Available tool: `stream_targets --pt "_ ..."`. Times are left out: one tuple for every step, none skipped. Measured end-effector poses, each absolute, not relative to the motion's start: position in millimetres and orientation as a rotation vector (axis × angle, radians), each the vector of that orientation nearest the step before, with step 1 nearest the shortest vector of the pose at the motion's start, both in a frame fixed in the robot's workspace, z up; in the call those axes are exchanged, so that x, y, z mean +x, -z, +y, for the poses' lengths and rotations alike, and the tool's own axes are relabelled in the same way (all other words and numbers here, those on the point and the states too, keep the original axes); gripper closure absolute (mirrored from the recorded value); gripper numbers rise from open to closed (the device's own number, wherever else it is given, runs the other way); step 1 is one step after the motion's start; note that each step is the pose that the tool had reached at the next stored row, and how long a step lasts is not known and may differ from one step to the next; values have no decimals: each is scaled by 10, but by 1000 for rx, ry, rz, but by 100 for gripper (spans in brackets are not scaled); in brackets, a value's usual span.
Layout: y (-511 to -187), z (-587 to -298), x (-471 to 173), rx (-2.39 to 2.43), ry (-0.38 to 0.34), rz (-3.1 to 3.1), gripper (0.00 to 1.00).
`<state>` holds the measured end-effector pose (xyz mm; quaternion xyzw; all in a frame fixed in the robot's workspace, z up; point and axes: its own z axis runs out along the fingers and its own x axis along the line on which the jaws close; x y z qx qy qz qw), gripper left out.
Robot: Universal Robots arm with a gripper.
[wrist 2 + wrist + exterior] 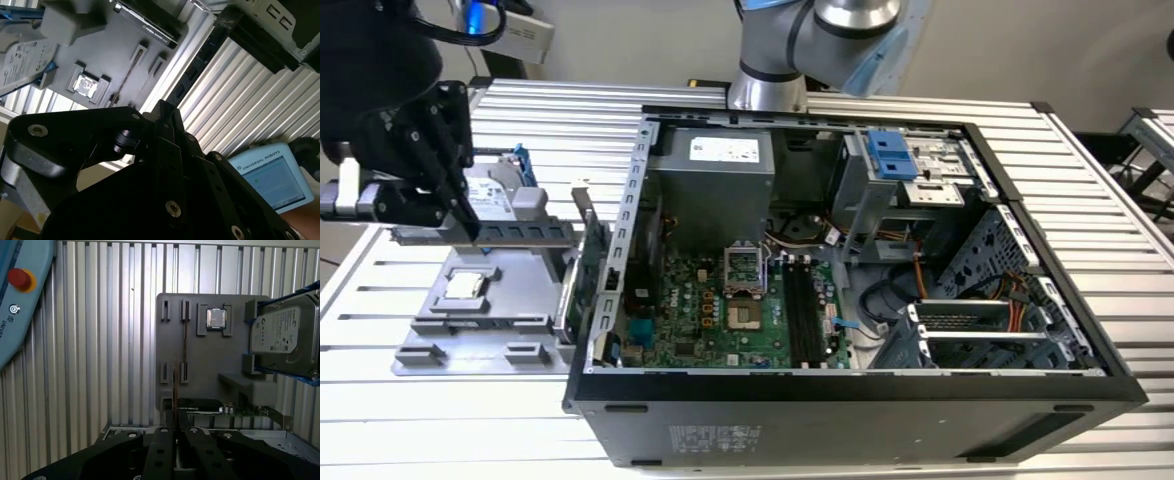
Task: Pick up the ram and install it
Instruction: 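Pick up the ram and move it above insertion slot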
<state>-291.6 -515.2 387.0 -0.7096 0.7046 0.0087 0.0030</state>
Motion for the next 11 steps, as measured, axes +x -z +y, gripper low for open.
stream_targets --pt "-3870 -5152 -2887 -2225 -27 2209 100" --pt "-3870 -5152 -2858 -2225 -27 2209 100" --pt "-3870 -5152 -2832 -2225 -27 2209 100" --pt "-3870 -5152 -2803 -2225 -27 2209 100" --pt "-3870 -5152 -2778 -2225 -27 2209 100" --pt "-3870 -5152 -2747 -2225 -27 2209 100" --pt "-3870 -5152 -2717 -2225 -27 2209 100" --pt "-3870 -5152 -2690 -2225 -27 2209 100" --pt "-3870 -5152 -2659 -2225 -27 2209 100" --pt "-3870 -5152 -2630 -2225 -27 2209 100" --pt "-3870 -5152 -2599 -2225 -27 2209 100"
